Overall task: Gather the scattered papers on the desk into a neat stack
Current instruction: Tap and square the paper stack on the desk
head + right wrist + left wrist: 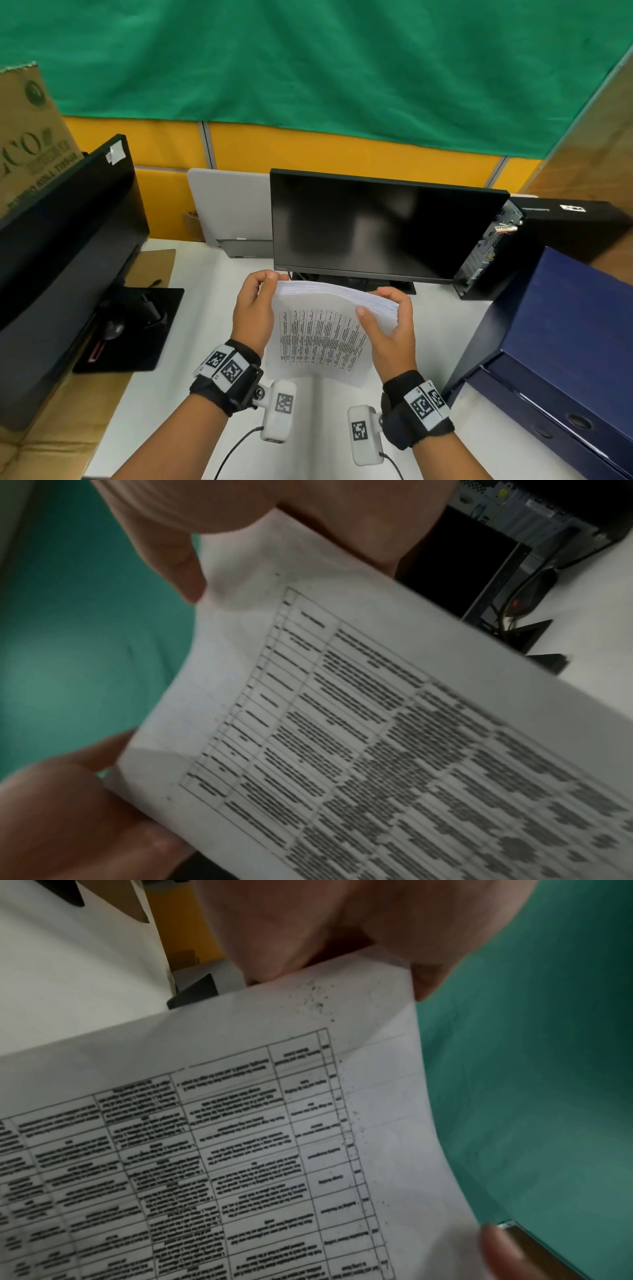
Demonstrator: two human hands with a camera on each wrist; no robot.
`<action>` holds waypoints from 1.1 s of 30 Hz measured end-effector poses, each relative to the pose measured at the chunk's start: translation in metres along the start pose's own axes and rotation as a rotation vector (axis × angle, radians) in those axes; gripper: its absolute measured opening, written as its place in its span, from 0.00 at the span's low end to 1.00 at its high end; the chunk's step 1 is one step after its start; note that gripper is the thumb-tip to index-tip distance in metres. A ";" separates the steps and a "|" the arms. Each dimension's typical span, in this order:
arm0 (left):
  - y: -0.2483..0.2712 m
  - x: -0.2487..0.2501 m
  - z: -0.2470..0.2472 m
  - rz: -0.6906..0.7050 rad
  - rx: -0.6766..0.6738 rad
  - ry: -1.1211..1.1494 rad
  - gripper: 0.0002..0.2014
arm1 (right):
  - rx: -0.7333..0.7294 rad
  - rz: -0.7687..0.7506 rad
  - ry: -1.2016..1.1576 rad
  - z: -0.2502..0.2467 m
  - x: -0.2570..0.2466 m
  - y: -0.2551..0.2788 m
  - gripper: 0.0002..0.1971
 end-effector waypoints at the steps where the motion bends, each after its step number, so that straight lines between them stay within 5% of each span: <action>1: -0.001 0.000 0.000 -0.001 0.008 -0.005 0.11 | 0.031 0.002 -0.009 0.001 -0.003 -0.001 0.16; 5: -0.002 -0.003 0.000 -0.002 0.003 0.006 0.10 | 0.122 0.046 0.018 0.003 -0.005 -0.008 0.05; 12: -0.005 -0.001 -0.001 0.046 -0.012 -0.027 0.10 | 0.143 0.067 0.074 0.002 0.003 -0.015 0.06; 19: -0.004 -0.004 -0.001 0.103 -0.124 -0.003 0.08 | -0.023 -0.030 -0.048 0.000 -0.003 -0.008 0.23; 22: -0.006 -0.018 -0.006 0.020 -0.236 0.056 0.23 | -0.121 -0.042 -0.018 -0.004 0.008 -0.002 0.30; 27: -0.007 -0.040 -0.008 -0.091 -0.215 -0.191 0.20 | -0.089 0.066 0.081 -0.003 0.023 0.002 0.18; 33: 0.005 -0.027 0.004 0.012 -0.188 -0.207 0.11 | -0.080 0.067 0.157 0.008 0.023 0.006 0.10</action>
Point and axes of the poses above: each hand's wrist, its own y-axis away from the middle knuckle, its own z-axis out of the palm, x = y × z, the point moved 5 cm from there along -y, towards the middle knuckle, and after that the axes turned 2 degrees about -z, right-handed, at the moved point
